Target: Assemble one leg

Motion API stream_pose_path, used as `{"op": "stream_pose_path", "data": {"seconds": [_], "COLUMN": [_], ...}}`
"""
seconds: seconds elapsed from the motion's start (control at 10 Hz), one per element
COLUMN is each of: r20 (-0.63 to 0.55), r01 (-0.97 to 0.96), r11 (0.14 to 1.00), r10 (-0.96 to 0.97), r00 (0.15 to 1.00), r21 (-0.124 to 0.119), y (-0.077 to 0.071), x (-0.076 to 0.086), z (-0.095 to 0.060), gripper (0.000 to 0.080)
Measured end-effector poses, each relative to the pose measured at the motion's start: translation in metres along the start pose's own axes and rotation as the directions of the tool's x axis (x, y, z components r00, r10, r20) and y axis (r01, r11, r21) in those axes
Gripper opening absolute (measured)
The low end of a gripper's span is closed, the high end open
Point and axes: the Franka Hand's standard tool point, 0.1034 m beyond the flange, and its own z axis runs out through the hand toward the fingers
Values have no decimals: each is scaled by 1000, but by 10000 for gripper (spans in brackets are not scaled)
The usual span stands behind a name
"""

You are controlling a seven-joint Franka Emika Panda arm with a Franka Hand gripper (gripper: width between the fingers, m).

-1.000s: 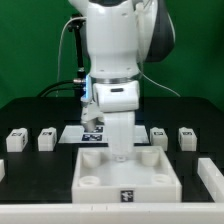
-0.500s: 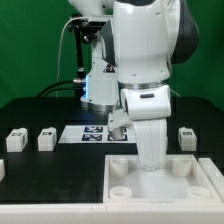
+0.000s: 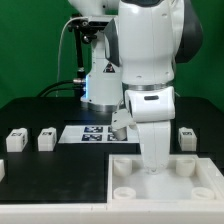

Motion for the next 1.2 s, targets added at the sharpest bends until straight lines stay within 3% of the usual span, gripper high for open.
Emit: {"op": "stream_pose_path", "data": {"seconds": [0.1, 0.2, 0.3, 0.4, 0.5, 0.9, 1.1, 1.2], "r20": [0, -1, -1, -1, -1, -1, 21, 30], "r01": [0, 0, -1, -1, -1, -12, -156, -191], "r11": [1000, 1000, 1000, 1000, 1000, 1000, 987, 981], "r10": [0, 0, 1, 1, 1, 12, 156, 192], "r00": [1000, 1000, 1000, 1000, 1000, 1000, 987, 981], "r21": [-2, -4, -6, -6, -6, -7, -26, -27], "y": [1, 1, 1, 2, 2, 2, -7, -13], "x": [0, 0, 0, 0, 0, 0, 12, 21], "z": [0, -1, -1, -1, -1, -2, -41, -52], "gripper": [444, 572, 572, 633, 645, 649, 649, 649]}}
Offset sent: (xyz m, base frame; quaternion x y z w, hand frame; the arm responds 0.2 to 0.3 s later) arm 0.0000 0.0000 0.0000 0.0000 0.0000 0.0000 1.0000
